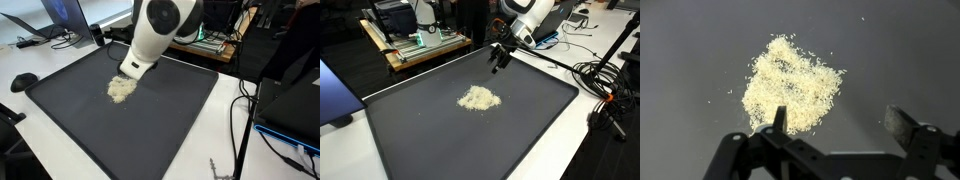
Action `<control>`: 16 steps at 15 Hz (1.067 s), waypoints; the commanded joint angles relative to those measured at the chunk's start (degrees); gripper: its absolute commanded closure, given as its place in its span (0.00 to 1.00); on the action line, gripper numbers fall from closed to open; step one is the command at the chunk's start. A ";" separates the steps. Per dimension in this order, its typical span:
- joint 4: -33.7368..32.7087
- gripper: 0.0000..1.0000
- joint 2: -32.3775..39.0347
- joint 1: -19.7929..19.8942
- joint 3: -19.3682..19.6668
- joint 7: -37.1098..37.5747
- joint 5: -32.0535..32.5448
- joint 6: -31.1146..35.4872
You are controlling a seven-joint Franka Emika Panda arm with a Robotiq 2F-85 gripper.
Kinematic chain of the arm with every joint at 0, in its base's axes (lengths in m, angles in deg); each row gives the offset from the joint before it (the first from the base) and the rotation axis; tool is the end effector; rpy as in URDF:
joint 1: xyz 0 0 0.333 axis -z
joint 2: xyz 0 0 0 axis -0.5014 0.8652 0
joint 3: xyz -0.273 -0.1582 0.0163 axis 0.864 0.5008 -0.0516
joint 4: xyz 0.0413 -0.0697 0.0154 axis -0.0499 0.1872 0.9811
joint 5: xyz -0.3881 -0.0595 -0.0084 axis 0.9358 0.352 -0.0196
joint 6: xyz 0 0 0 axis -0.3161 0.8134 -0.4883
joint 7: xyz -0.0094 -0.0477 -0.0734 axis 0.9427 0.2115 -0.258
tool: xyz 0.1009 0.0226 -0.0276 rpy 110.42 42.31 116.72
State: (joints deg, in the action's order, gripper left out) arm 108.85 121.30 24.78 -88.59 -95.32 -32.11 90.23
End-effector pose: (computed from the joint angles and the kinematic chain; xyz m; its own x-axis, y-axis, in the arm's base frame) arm 0.6166 0.1021 0.2210 0.5329 0.6119 -0.5845 0.8289 -0.5164 0.2151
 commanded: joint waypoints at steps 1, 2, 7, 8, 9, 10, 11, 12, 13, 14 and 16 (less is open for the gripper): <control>2.54 0.00 -6.44 4.10 -0.36 -5.74 -10.56 3.02; 3.21 0.00 -8.17 5.06 -0.04 -7.01 -13.62 4.08; 7.82 0.00 -16.24 10.38 1.28 -12.55 -28.08 10.80; 9.19 0.00 -17.92 11.47 1.68 -13.65 -30.95 12.58; 10.25 0.00 -19.32 12.43 2.04 -14.76 -33.98 14.00; 11.63 0.00 -20.91 13.40 2.50 -15.94 -37.15 15.41; 12.83 0.00 -22.37 14.00 3.23 -16.27 -39.85 16.32; 14.20 0.00 -23.96 14.52 3.98 -16.66 -42.29 17.15; 15.65 0.00 -25.51 14.77 4.83 -16.87 -44.06 18.45; 17.19 0.00 -27.11 14.82 5.82 -16.52 -45.14 20.08; 19.95 0.00 -29.85 14.73 7.89 -15.02 -46.24 23.42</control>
State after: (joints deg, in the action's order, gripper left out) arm 122.34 97.36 39.46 -82.92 -110.71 -74.98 108.78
